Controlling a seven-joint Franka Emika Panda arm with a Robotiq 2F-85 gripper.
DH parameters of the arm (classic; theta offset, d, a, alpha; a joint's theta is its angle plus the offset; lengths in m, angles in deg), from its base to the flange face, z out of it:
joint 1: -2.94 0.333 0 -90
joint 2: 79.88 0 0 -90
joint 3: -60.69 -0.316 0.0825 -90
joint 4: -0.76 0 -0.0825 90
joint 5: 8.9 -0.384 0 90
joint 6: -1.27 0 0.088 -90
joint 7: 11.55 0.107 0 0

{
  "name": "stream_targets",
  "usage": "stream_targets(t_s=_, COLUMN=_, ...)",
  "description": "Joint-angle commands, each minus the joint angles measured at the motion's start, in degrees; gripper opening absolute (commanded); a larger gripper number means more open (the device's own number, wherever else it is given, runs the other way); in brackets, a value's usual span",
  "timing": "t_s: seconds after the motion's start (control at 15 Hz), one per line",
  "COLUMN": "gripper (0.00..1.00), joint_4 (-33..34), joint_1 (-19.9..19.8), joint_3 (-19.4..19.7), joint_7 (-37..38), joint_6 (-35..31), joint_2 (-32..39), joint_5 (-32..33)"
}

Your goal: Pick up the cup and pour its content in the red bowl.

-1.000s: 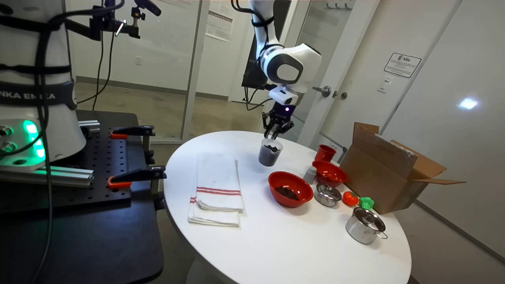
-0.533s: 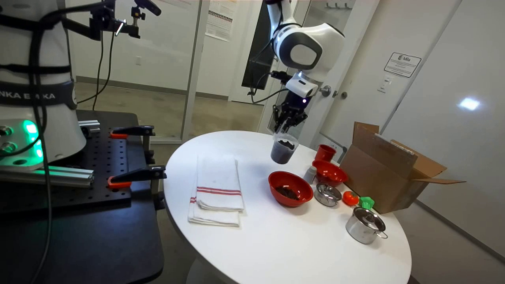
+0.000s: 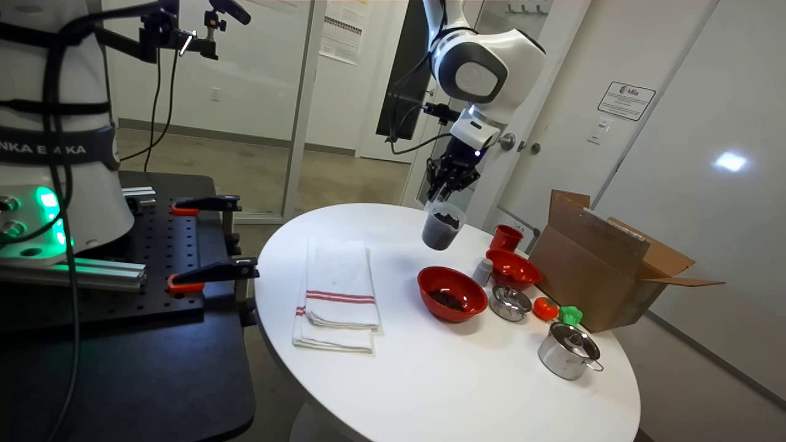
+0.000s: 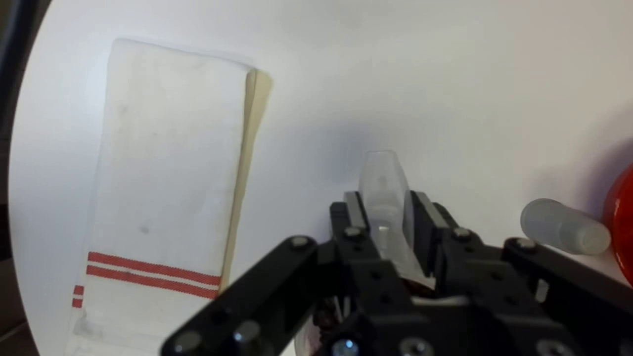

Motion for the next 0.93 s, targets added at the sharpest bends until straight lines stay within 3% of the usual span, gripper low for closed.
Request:
stream_targets(t_s=0.0, gripper=0.07, joint_4=1.7, joint_1=-1.1, joint_3=-1.0, joint_7=-3.6, joint_6=0.6, joint_2=2.5, joint_5=-7.3)
stream_targets(t_s=0.53, gripper=0.07, joint_4=0.1, joint_1=-5.9, joint_3=-0.1, joint_7=-13.8, joint_6=-0.8, joint_2=1.9, joint_5=-25.9)
stream_targets(t_s=0.87, gripper=0.07, joint_4=3.8, joint_1=-8.9, joint_3=0.8, joint_7=-25.3, joint_6=3.8, joint_2=3.8, joint_5=-33.5)
